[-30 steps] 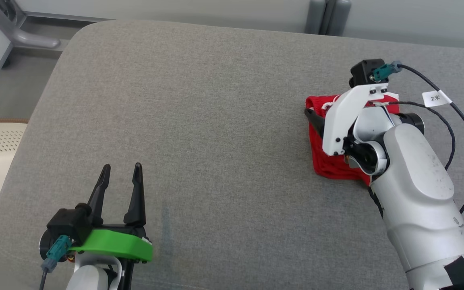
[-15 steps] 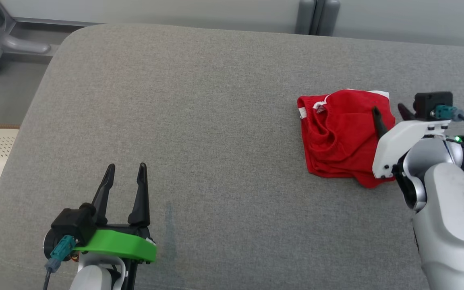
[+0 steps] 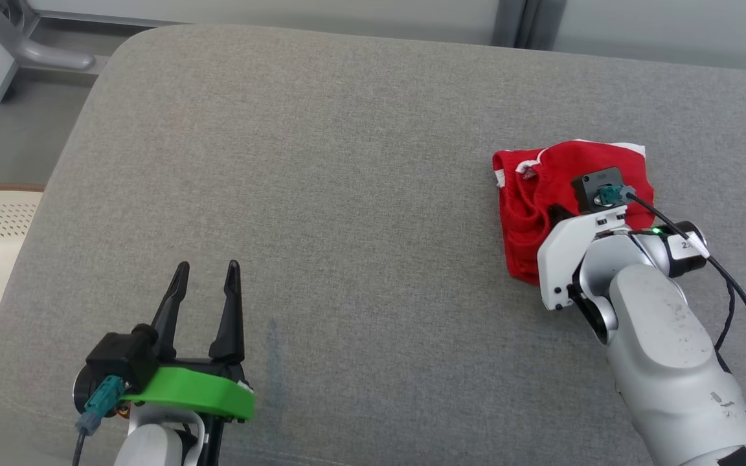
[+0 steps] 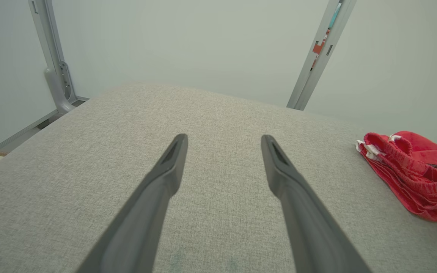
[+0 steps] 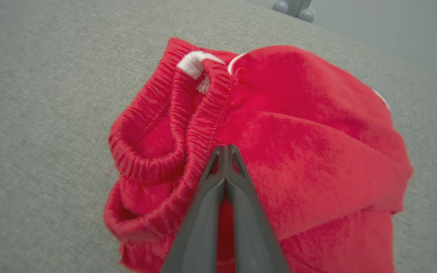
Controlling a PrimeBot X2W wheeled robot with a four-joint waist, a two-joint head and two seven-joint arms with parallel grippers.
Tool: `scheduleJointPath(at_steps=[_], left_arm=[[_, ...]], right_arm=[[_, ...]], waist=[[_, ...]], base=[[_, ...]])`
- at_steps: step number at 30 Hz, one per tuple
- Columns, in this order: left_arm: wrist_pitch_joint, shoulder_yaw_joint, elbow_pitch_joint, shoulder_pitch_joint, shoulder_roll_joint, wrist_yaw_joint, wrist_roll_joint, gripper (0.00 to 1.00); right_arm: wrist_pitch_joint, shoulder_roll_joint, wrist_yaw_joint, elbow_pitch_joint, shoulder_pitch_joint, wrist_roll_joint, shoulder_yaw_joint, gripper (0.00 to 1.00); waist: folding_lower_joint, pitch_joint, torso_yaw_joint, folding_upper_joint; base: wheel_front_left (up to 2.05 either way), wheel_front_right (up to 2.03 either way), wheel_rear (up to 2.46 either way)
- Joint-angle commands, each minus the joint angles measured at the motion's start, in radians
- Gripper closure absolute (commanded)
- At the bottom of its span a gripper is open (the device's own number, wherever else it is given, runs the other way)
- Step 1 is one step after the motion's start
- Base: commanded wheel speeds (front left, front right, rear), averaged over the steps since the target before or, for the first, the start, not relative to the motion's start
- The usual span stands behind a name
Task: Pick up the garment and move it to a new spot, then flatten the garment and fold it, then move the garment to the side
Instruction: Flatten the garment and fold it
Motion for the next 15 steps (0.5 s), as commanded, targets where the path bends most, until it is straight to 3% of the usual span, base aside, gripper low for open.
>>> scheduleJointPath(at_steps=[1,12,15], left_arm=[[-0.002,0.003,0.002,-0.016,0.003,-0.003,-0.012,0.00],[-0.002,-0.018,0.005,-0.026,0.000,-0.003,-0.019,0.00],[-0.002,-0.019,0.008,-0.029,-0.001,-0.003,-0.019,0.00]], right_arm=[[-0.010,0.004,-0.001,0.024,-0.021,0.011,0.008,1.00],[-0.067,0.020,-0.001,0.235,-0.176,0.091,0.060,1.00],[-0.092,0.020,-0.001,0.259,-0.196,0.174,0.110,1.00]], waist=[[0.0000,0.001,0.005,0.0000],[0.0000,0.019,0.041,0.0000],[0.0000,0.022,0.048,0.0000]], base=[[0.00,0.00,0.00],[0.00,0.00,0.00],[0.00,0.00,0.00]])
